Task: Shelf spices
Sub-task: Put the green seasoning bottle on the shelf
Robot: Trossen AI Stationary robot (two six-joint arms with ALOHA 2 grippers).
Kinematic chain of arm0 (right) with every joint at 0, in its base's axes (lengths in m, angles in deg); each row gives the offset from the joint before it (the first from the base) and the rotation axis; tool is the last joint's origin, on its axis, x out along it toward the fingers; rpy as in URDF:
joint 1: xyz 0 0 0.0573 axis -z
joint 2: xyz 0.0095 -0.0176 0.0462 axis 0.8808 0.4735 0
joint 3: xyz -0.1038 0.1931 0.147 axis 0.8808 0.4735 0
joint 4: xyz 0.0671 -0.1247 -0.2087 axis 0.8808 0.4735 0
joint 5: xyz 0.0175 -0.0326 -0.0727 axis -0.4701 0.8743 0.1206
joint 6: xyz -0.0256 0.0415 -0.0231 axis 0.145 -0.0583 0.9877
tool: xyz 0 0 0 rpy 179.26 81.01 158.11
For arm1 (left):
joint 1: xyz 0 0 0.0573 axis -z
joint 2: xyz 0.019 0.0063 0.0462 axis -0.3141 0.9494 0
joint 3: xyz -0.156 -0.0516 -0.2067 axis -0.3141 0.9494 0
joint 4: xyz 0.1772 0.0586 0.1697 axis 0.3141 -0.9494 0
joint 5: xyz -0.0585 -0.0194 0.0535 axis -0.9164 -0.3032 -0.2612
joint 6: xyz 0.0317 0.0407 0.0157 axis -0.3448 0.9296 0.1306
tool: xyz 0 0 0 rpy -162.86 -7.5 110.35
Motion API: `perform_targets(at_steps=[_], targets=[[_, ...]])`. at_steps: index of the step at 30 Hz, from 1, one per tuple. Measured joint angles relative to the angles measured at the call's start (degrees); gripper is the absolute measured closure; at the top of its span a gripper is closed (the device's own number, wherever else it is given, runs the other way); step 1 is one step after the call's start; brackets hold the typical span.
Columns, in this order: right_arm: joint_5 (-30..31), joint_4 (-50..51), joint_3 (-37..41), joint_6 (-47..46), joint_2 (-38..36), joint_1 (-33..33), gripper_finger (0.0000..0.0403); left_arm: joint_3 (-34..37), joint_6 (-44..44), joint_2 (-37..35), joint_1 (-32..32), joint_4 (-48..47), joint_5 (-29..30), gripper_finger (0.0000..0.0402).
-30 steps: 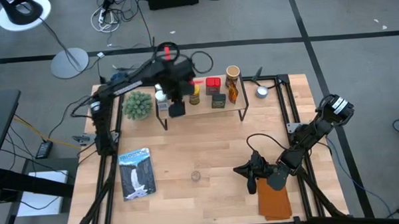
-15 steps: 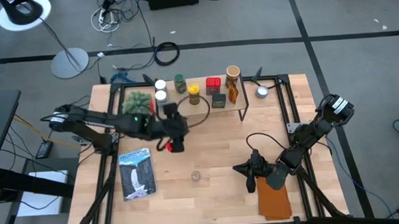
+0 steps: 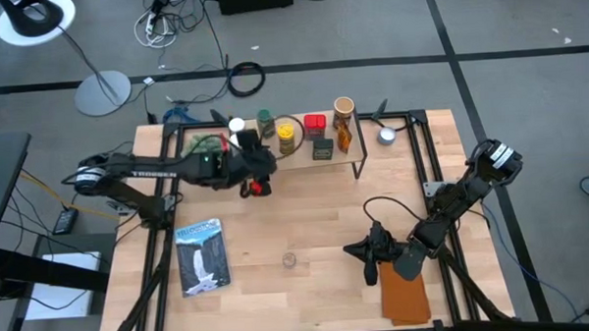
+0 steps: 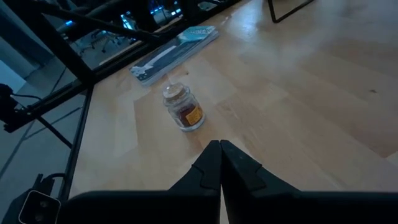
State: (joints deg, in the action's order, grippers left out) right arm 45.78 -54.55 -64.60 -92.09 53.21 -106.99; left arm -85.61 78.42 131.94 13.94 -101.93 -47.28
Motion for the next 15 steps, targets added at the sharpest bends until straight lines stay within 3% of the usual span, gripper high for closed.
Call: perform_targets(at_steps=[5, 15], targets=[[-0.02, -0.07, 0.0, 0.02, 0.0, 0.0, 0.0397, 0.0, 1.46, 0.01, -4.12, 0.57, -4.88, 0.0165], [-0.02, -0.09, 0.0, 0.34, 0.0, 0.0, 0.04, -0.04, 3.48, 0.48, -8.94, 2.4, -8.66, 0.0165]])
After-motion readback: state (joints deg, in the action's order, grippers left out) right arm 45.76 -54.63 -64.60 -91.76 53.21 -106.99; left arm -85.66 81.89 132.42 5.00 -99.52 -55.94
